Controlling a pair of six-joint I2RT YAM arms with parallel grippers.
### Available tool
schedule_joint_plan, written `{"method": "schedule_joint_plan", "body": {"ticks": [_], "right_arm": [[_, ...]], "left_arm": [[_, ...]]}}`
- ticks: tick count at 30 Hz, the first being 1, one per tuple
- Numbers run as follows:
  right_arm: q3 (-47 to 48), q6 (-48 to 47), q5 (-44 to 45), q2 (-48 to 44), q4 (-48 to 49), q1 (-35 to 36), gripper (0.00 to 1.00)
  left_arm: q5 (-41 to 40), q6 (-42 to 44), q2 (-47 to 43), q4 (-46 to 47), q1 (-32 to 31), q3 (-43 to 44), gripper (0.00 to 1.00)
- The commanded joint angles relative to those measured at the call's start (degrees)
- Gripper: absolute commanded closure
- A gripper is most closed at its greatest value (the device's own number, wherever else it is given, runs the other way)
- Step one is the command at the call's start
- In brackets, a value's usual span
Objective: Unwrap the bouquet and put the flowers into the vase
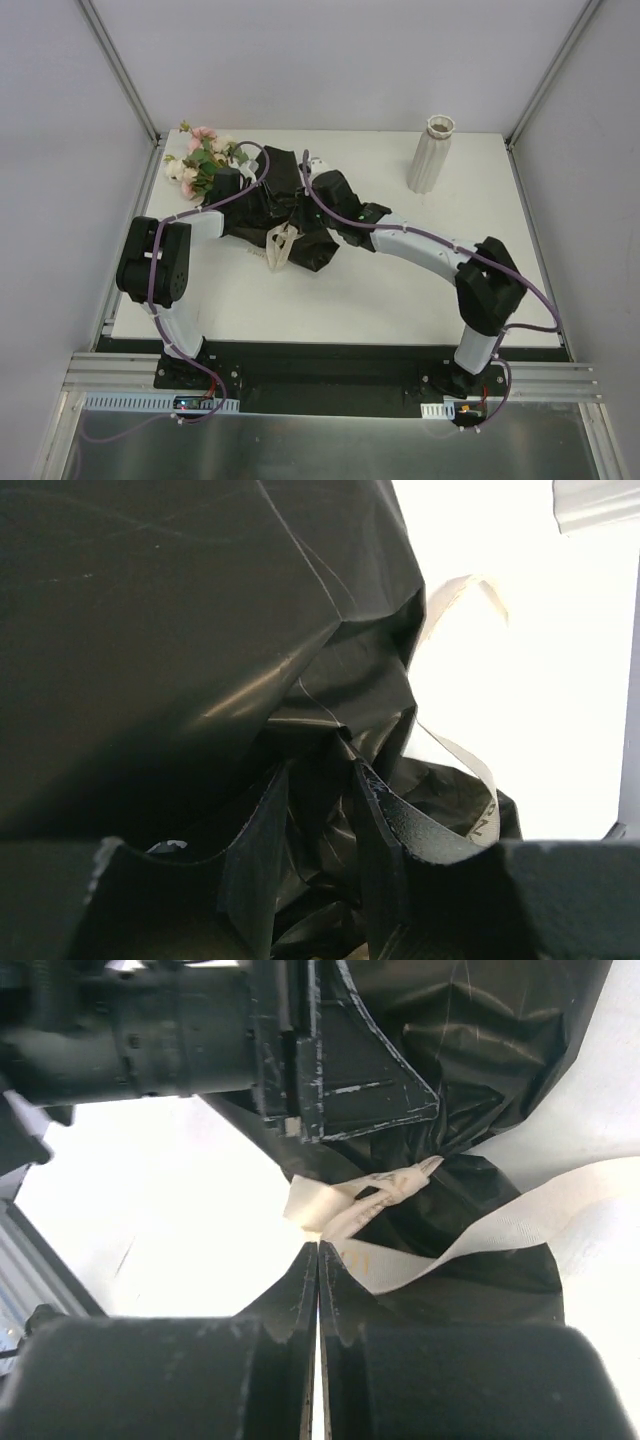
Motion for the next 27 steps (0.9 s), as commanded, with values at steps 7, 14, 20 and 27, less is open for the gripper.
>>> {"method": "schedule_joint_plan", "body": {"ticks": [7, 14, 20, 27], "right_arm": [[2.45, -5.75, 2.07, -12.19, -4.48, 1.37, 0.99], [4.64, -5.14, -3.00, -8.24, -7.12, 1.55, 0.64], [9.38, -10.48, -6.62, 3.62, -9.67, 1.81, 0.51], [15.89, -24.02, -1.10, 10.13, -13.89, 3.21, 0.45]], "left_arm": [[-0.85, 0.57, 0.60, 0.94, 0.47, 1.16, 0.68], [0.11, 0.75, -0.63, 2.78, 0.47, 0.11, 0.66], [0.73, 0.84, -2.12, 4.46, 0.47, -1.30, 0.63], [1.08, 0.57, -1.69, 4.46, 0.47, -1.13, 0.66]]}}
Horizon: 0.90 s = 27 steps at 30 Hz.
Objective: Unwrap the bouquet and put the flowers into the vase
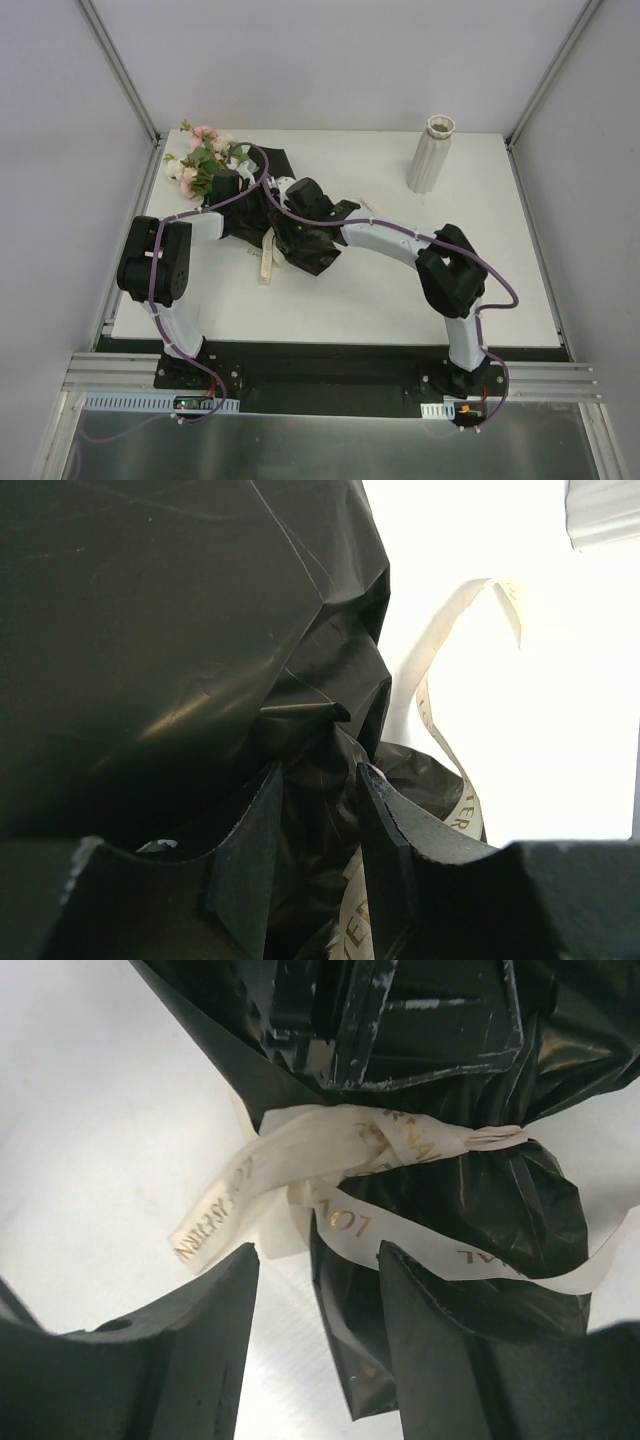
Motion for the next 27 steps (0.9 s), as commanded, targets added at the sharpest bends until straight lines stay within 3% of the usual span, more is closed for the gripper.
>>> {"method": "schedule_joint_plan", "body": {"ticks": [1, 12, 18, 22, 27], "right_arm": [[5.69, -11.07, 3.77, 0.56, -2.33, 1.93, 0.43], [13.77, -13.63, 11.68, 7.86, -6.02, 3.25, 0.44], [12.55, -14.42, 12.12, 7.43, -6.55, 3.25, 0.46], [10.52, -14.51, 12.13, 7.16, -6.38, 3.07, 0.55], [10.96, -14.51, 8.88, 7.86, -6.38, 2.90, 0.56]], "left_arm": [[0.78, 0.53, -2.14, 1.86, 0.29, -0.36, 0.65], [0.95, 0.18, -1.97, 2.12, 0.29, -0.54, 0.65], [0.95, 0.27, -1.97, 2.12, 0.29, -0.45, 0.65], [1.04, 0.44, -1.88, 1.95, 0.29, -0.27, 0.65], [1.13, 0.44, -1.79, 2.03, 0.38, -0.27, 0.65]]}}
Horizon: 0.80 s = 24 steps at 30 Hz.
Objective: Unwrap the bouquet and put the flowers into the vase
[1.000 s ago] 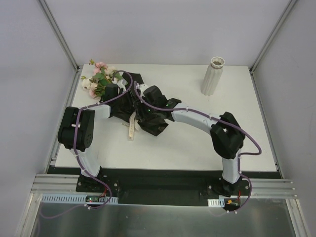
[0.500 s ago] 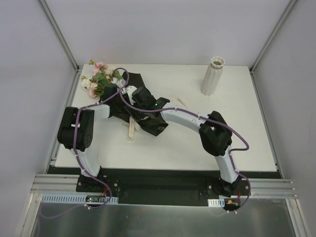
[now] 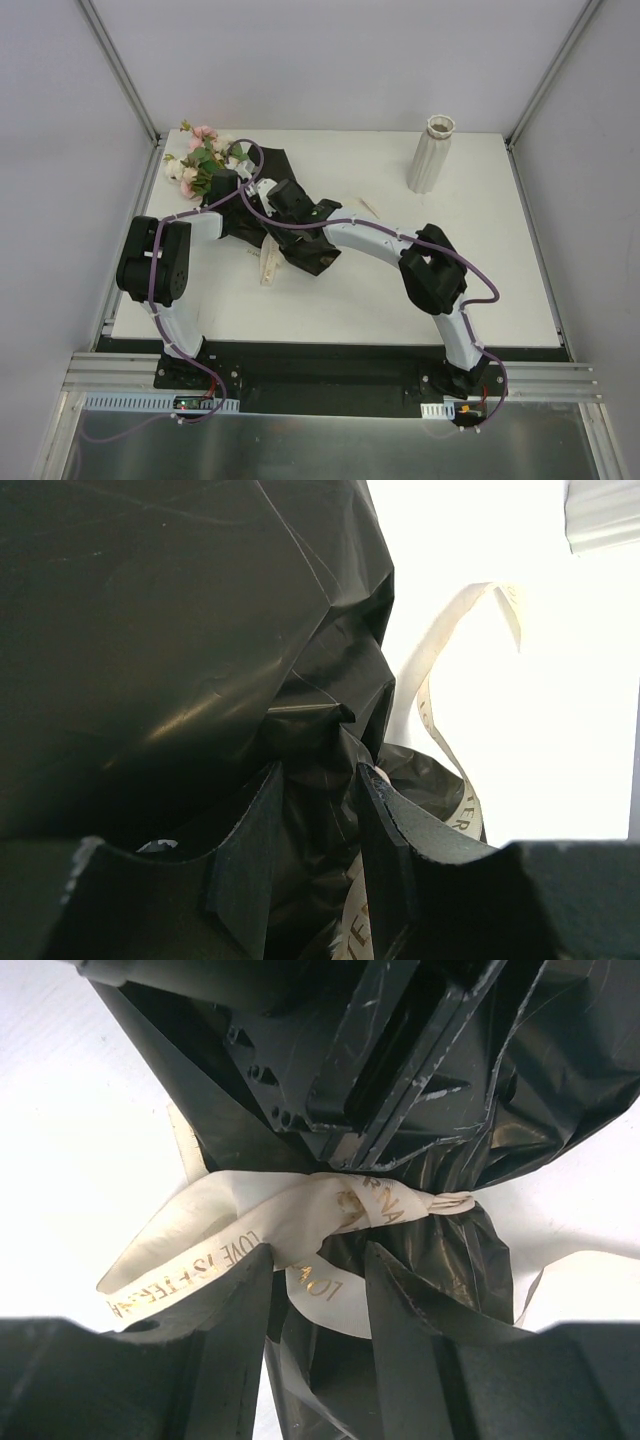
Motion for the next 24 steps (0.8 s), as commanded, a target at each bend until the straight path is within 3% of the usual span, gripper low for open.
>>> {"method": "schedule_joint_plan", "body": {"ticks": [1, 5, 9, 14, 18, 24], "right_arm": [[0.10, -0.56, -1.46, -0.20, 0.05, -0.29, 0.55], [-3.58, 2.42, -7.42, -2.57, 4.07, -1.70, 0.50], [-9.65, 7.69, -18.32, -6.34, 11.38, -5.03, 0.49], [-11.59, 8.94, -18.52, -7.50, 12.97, -7.06, 0.48], [-10.10, 7.61, -15.70, -6.71, 10.69, -7.06, 0.50], [-9.13, 8.49, -18.25, -6.53, 12.27, -7.06, 0.52]], "left_arm": [[0.82, 0.70, -1.79, 1.97, 0.16, -0.25, 0.65], [1.00, 0.88, -2.06, 1.97, 0.16, -0.34, 0.63], [4.23, 1.14, -3.72, 4.51, 0.16, -1.82, 0.49], [1.71, 4.30, -16.71, 1.54, 0.34, -4.03, 0.40], [-4.36, 4.22, -28.04, -6.46, 0.34, -5.34, 0.49], [-1.73, -3.31, -36.84, -10.69, 0.34, -15.26, 0.59]]}}
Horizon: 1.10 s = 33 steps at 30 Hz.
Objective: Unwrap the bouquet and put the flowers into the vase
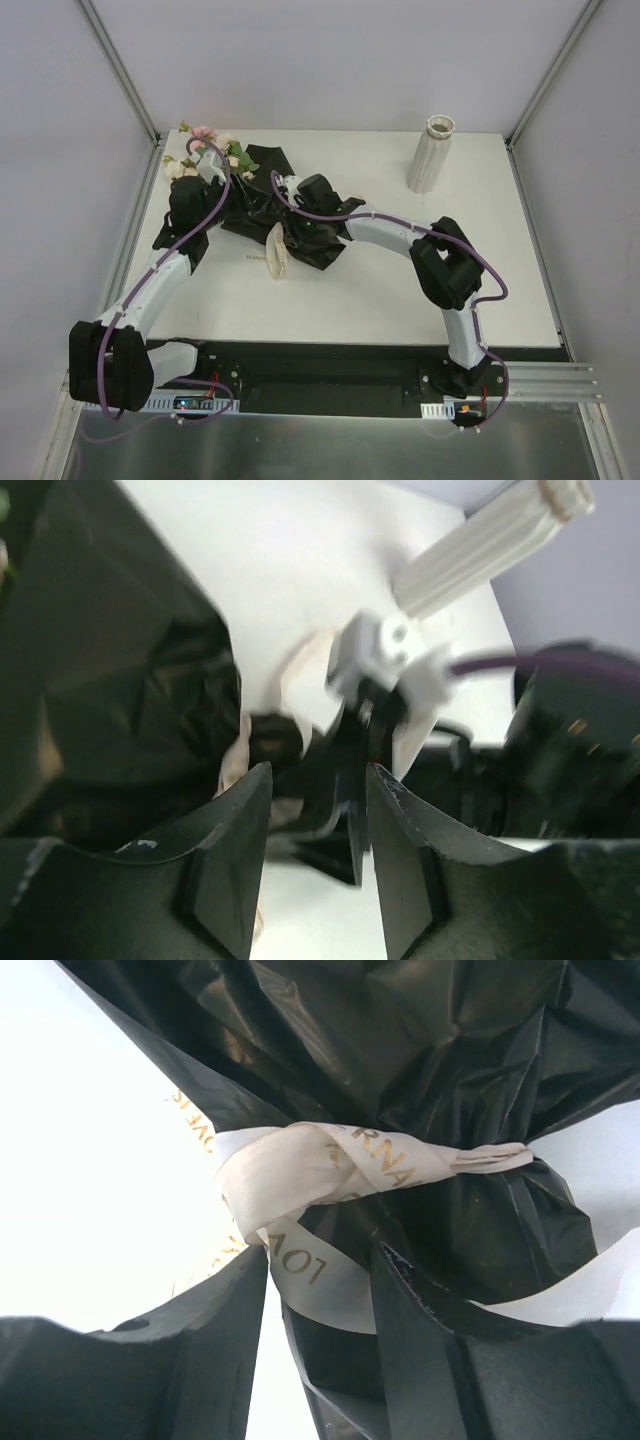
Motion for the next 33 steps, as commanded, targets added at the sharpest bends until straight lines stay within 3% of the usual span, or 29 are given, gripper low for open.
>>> {"method": "schedule_joint_plan", "body": {"ticks": [1, 5, 8, 11, 13, 15, 18, 24, 27, 28, 33], "right_arm": [[2.76, 1.17, -1.71, -2.77, 2.34, 0.50, 0.52], [1.45, 1.52, -1.27, -4.17, 2.87, 0.24, 0.50], [-0.49, 1.61, -1.70, -5.67, 4.19, -0.02, 0.49], [-1.19, 1.17, -1.88, -5.93, 4.37, -0.20, 0.48], [-1.55, 0.38, -2.40, -6.20, 4.28, -0.20, 0.48], [-2.24, 0.21, -3.37, -6.63, 4.71, -0.20, 0.44], [-4.18, 0.03, -3.82, -8.57, 6.21, 0.06, 0.38], [-6.73, -0.23, -1.71, -10.94, 7.09, -0.20, 0.36], [-7.35, 0.20, -1.18, -11.47, 7.27, -0.55, 0.36], [-7.70, 0.47, -0.22, -11.91, 7.35, -0.81, 0.36], [-15.84, 8.78, 2.87, -16.21, 15.75, -5.55, 0.36]], "left_arm": [[0.70, -6.11, -3.81, -5.92, 0.05, -9.35, 0.60], [-4.21, -13.92, -9.61, -6.72, 0.05, -19.36, 0.60], [-5.71, -20.25, -10.50, -8.73, 0.05, -21.31, 0.53], [-6.69, -26.85, -8.23, -9.18, 0.05, -22.46, 0.52], [-6.95, -26.86, -6.47, -7.96, 0.05, -22.37, 0.51], [-4.86, -26.69, -3.48, -6.11, 0.05, -22.37, 0.41], [0.77, -27.74, 1.27, 5.99, -0.47, -25.18, 0.34], [2.19, -26.51, 5.58, 12.09, -5.57, -26.33, 0.35], [4.12, -25.37, 7.60, 14.90, -6.63, -25.63, 0.53], [4.65, -25.37, 8.04, 15.86, -6.80, -24.93, 0.67], [7.90, -24.14, 8.84, 17.81, -10.48, -18.52, 0.96]]}}
